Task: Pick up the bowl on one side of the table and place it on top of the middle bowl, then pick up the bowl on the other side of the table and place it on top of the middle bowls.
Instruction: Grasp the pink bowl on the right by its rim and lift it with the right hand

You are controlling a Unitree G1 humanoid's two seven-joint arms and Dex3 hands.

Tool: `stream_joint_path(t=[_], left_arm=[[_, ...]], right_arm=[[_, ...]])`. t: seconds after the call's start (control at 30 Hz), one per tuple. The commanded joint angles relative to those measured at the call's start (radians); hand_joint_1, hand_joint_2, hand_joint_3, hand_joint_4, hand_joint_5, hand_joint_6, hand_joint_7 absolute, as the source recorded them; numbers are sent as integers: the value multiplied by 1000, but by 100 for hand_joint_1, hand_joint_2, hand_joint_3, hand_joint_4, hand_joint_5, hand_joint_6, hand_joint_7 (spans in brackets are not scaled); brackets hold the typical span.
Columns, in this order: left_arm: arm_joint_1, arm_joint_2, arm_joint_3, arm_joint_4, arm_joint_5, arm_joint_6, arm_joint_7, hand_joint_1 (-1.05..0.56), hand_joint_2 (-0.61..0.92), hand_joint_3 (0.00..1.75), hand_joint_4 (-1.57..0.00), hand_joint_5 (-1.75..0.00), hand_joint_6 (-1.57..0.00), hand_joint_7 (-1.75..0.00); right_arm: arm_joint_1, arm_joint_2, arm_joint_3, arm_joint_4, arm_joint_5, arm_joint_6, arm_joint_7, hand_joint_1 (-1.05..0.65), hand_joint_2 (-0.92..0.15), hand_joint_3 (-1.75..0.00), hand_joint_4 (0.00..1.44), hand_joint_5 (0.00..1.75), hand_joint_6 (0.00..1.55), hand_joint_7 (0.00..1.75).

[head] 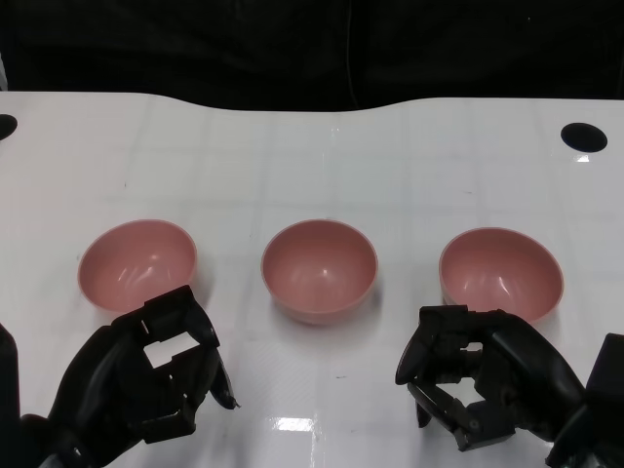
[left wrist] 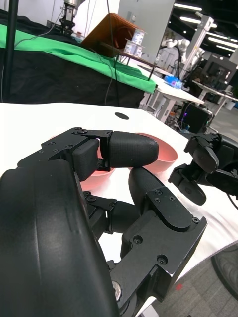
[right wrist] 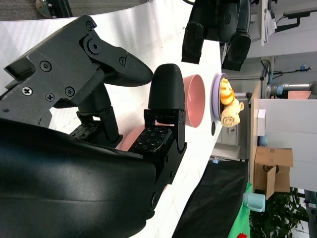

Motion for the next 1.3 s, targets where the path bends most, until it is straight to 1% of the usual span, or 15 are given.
stream_joint_path(t=[0.03,0.13,0.17,0.2,0.3,0.67,0.7,0.73,0.77,0.87,0.93,0.97,1.03,1.17,1.3], left_arm=[[9,15,1,-11,6,2,9,-28,40,128,-73,-175,-69,-158],[9,15,1,-11,6,2,9,-28,40,128,-73,-175,-69,-158],[9,16,1,-10,6,-1,5,-28,40,128,-73,-175,-69,-158],[10,17,2,-9,5,-3,2,-28,40,127,-73,-175,-69,-158],[9,18,4,-7,2,-2,-1,-28,41,127,-73,-175,-69,-158],[9,18,3,-6,1,-2,-1,-28,41,126,-73,-175,-69,-158],[8,18,5,-3,0,-2,-1,-28,41,126,-73,-175,-69,-158],[7,18,7,0,-1,-3,-1,-28,41,126,-73,-175,-70,-158],[6,18,8,2,-1,-3,-1,-27,41,126,-74,-175,-71,-158],[8,18,5,3,4,-14,-7,-27,41,127,-74,-175,-71,-158],[7,18,4,4,3,-15,-9,-27,41,127,-74,-175,-71,-157],[6,19,5,4,3,-14,-10,-27,41,127,-74,-175,-71,-157],[6,20,4,1,4,-10,-5,-27,41,127,-74,-175,-71,-157],[5,20,5,5,5,-8,-4,-28,41,127,-74,-175,-70,-157],[7,21,3,6,12,-18,-5,-27,41,128,-74,-175,-71,-157]], right_arm=[[0,-13,-10,-4,6,-10,0,-33,-40,-112,81,156,82,119],[0,-13,-10,-4,6,-10,0,-33,-40,-112,81,155,82,119],[3,-14,-14,-19,-20,-17,-31,-33,-40,-111,79,154,79,116],[5,-14,-17,-30,-42,-28,-58,-35,-43,-104,74,150,74,106],[8,-13,-21,-40,-76,-59,-105,-33,-46,-99,66,146,66,97],[9,-16,-15,-39,-79,-67,-118,-32,-46,-98,64,147,64,96],[-3,-28,-27,-27,-140,-131,-169,-32,-46,-98,64,147,64,96],[-12,-37,-36,-16,-187,-182,-209,-33,-56,-73,48,121,51,78],[-18,-43,-41,-6,-221,-220,-238,-33,-71,-41,41,101,48,57],[-25,-49,-46,19,-291,-297,-311,-37,-84,-11,32,81,45,35],[-29,-55,-48,32,-335,-337,-356,-38,-86,-7,31,78,45,31],[-32,-59,-50,37,-364,-358,-385,-42,-87,-5,25,74,37,26],[-36,-64,-54,44,-412,-386,-434,-44,-87,-4,21,73,33,23],[-41,-63,-57,50,-496,-400,-536,-52,-87,0,7,78,26,17],[-42,-78,-50,42,-664,-389,-683,-60,-87,0,3,78,25,15]])
